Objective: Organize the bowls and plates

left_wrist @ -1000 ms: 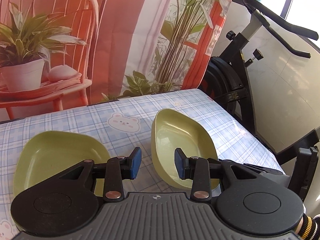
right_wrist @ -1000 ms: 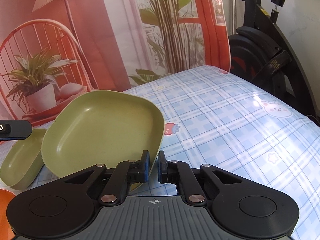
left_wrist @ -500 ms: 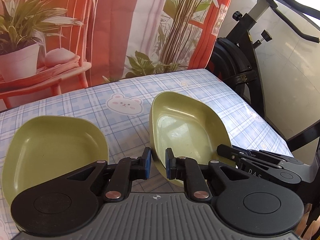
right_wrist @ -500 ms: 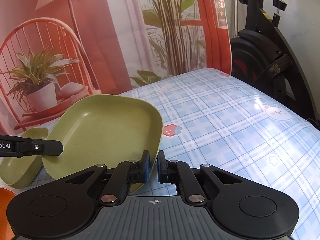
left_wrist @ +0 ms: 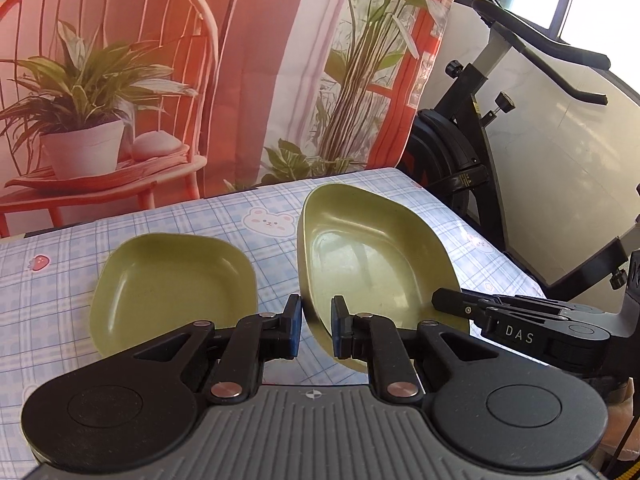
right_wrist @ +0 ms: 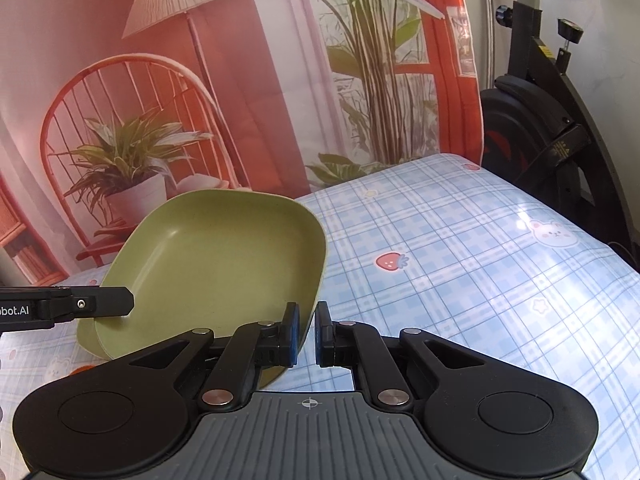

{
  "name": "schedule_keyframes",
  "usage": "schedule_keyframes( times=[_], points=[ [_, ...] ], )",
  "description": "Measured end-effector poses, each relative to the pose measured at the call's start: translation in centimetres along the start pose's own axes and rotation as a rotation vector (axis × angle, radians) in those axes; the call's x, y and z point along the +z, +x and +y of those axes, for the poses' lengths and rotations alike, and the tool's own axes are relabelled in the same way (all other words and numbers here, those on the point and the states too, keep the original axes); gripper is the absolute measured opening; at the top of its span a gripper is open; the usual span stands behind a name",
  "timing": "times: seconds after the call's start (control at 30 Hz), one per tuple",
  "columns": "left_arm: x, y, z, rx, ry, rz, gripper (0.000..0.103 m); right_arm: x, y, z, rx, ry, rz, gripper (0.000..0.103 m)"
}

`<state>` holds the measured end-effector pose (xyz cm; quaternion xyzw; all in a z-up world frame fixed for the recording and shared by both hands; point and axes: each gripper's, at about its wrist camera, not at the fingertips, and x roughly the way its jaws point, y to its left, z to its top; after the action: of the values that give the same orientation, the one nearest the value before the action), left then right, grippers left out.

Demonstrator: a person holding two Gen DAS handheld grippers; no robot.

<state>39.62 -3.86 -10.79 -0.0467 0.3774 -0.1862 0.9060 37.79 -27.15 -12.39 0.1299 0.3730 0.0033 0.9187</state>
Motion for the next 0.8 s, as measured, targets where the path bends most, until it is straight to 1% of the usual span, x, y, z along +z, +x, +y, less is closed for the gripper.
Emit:
schedule_keyframes(
  times=[0.07,0.17,0.27,0.37,0.5,0.63,0.8],
  points=[
    [-0.6,-1.3,0.6,0.0,-0.024,-0.007,0.016,-0.1,-1.0,1.2,0.019,-0.003,0.001,0.007],
    [-1.8,-3.8,1.8,-0.002,-0.089,-0.03,0.016,-0.5,-2.2,3.1,0.04,-0.027,0.007,0.007],
    [-3.2,-6.0,2.6,0.005,-0.116,-0.066,0.017,-1.2,-3.2,5.4,0.059,-0.061,0.016,0.007],
    [-4.6,-7.6,3.6,0.015,-0.153,-0.077,0.017,-2.0,-3.5,6.9,0.08,-0.076,0.032,0.007],
    [-6.3,-8.4,4.9,0.04,-0.177,-0.082,0.017,-3.4,-3.3,9.0,0.087,-0.105,0.064,0.007],
    [-7.6,-8.6,5.7,0.057,-0.219,-0.069,0.017,-4.5,-2.9,10.8,0.069,-0.162,0.093,0.007],
    [-8.9,-9.0,6.1,0.065,-0.243,-0.066,0.017,-5.6,-2.5,11.6,0.062,-0.163,0.132,0.007]
  ],
)
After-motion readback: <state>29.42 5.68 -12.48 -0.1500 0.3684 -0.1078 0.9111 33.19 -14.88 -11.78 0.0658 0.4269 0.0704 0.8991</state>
